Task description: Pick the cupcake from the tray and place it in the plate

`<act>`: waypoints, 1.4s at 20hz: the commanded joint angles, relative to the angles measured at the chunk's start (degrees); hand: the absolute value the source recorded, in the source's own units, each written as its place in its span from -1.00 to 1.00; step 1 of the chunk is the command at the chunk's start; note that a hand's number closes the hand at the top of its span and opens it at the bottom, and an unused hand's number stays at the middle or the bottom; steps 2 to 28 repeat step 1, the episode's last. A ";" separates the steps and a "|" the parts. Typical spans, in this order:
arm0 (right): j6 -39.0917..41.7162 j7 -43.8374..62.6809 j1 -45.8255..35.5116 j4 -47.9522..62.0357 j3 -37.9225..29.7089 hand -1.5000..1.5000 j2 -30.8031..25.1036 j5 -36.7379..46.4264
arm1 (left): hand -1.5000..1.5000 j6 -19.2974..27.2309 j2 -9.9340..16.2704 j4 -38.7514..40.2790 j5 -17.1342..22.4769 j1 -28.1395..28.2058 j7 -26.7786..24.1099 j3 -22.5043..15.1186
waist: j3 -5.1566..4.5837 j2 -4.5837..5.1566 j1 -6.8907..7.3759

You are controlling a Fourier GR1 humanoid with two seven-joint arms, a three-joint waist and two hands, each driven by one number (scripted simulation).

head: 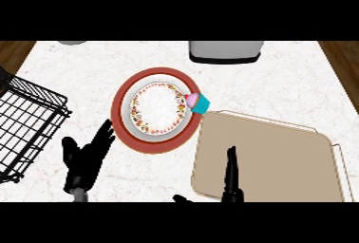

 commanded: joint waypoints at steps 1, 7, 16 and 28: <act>3.23 0.69 5.07 0.61 -2.14 -1.00 5.59 8.59 | 0.00 -0.55 0.02 -0.31 0.28 -0.47 0.88 0.27 | -0.05 -0.03 -0.12; 3.23 0.69 5.07 0.61 -2.14 -1.00 5.59 8.59 | 0.00 -0.55 0.02 -0.31 0.28 -0.47 0.88 0.27 | -0.05 -0.03 -0.12; 3.23 0.69 5.07 0.61 -2.14 -1.00 5.59 8.59 | 0.00 -0.55 0.02 -0.31 0.28 -0.47 0.88 0.27 | -0.05 -0.03 -0.12; 3.23 0.69 5.07 0.61 -2.14 -1.00 5.59 8.59 | 0.00 -0.55 0.02 -0.31 0.28 -0.47 0.88 0.27 | -0.05 -0.03 -0.12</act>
